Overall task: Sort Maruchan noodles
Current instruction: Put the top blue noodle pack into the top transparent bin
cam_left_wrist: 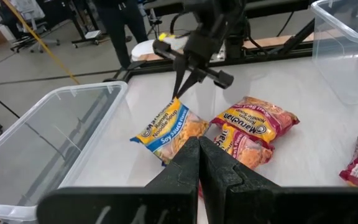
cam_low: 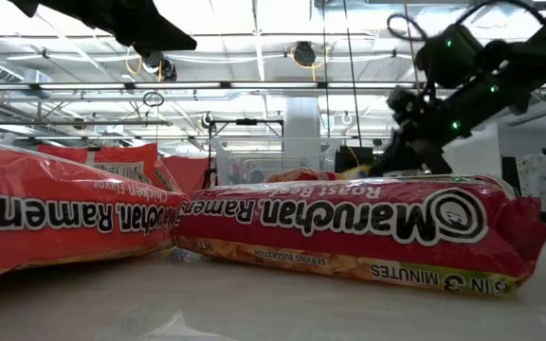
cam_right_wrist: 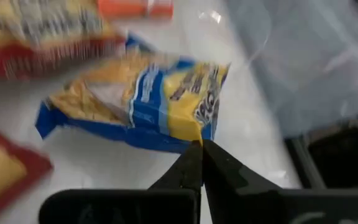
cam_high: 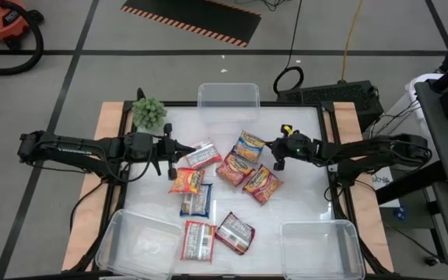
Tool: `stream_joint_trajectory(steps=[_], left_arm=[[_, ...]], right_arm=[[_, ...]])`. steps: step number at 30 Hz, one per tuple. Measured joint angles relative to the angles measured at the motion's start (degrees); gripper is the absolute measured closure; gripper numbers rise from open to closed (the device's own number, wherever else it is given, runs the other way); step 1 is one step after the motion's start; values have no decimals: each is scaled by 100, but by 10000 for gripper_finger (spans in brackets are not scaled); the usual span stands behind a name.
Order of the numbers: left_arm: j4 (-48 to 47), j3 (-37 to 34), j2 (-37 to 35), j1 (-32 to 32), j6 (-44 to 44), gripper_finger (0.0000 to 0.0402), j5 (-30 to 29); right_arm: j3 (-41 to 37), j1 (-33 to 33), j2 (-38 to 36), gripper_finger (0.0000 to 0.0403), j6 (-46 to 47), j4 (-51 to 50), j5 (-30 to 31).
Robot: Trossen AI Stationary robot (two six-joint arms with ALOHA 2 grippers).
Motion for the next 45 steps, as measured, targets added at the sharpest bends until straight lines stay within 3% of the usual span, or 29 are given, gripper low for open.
stream_joint_trajectory(steps=[6,15,25,31,41,45], left_arm=[[9,0,0,-28,-67,396,-6],[142,0,99,-28,-193,396,-59],[944,-2,896,-28,-14,389,-63],[1600,-2,1350,31,-153,331,61],[2525,-2,2119,275,-623,198,1271],[3069,-2,2495,308,-645,160,1386]], right_arm=[[207,377,-281,403,-231,0,423],[382,857,-299,403,-603,764,452],[382,1151,-299,403,-628,1192,428],[382,1371,-299,403,-703,1808,405],[382,1556,-299,403,-734,2364,-90],[382,1553,-299,403,-590,2472,-312]])
